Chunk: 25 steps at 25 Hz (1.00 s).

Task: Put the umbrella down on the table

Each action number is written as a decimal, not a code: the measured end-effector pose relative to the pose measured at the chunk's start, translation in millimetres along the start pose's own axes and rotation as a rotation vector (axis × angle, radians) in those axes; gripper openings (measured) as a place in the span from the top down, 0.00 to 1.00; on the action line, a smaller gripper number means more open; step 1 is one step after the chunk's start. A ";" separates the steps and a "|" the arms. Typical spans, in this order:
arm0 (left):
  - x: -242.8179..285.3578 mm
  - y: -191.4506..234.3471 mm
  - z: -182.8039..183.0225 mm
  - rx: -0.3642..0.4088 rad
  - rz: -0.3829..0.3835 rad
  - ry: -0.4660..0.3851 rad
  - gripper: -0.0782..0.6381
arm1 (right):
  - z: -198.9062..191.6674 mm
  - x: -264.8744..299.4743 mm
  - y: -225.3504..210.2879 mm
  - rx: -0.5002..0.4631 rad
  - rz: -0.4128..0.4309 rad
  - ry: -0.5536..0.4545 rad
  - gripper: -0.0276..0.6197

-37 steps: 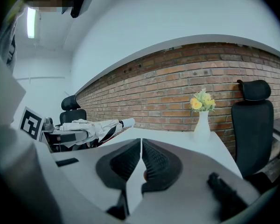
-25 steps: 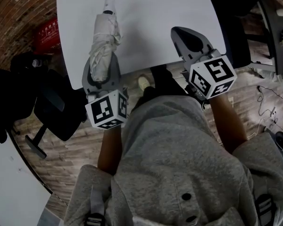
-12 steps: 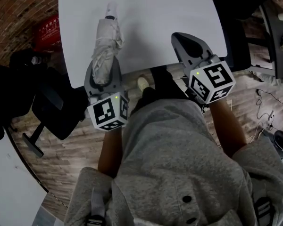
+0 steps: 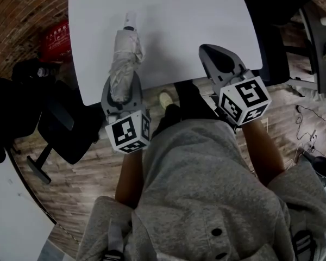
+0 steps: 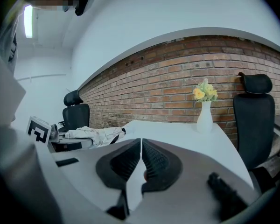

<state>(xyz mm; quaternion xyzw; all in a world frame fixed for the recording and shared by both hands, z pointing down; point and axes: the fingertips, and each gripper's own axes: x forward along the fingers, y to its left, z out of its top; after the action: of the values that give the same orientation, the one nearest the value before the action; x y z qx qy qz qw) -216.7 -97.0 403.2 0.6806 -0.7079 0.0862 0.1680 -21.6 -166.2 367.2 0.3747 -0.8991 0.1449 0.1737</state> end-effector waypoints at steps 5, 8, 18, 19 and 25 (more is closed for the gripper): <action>5.2 3.0 -11.3 0.005 0.010 0.017 0.56 | -1.0 1.5 -0.7 0.001 0.001 0.001 0.91; 7.0 4.9 -17.6 0.010 0.015 0.027 0.56 | -3.1 1.5 0.3 0.002 0.001 0.004 0.91; 11.0 9.7 -34.6 0.006 0.021 0.053 0.56 | -7.9 1.4 4.1 -0.002 0.003 0.016 0.91; 11.4 9.8 -36.1 0.005 0.020 0.057 0.56 | -8.3 1.4 4.4 -0.002 0.003 0.018 0.91; 15.7 10.0 -44.1 0.008 0.016 0.078 0.56 | -10.5 2.6 4.1 -0.004 0.002 0.030 0.91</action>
<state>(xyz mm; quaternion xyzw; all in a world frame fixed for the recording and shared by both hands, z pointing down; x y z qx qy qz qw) -221.6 -95.5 450.8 0.6716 -0.7060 0.1171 0.1922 -24.1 -160.9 377.1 0.3711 -0.8971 0.1490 0.1878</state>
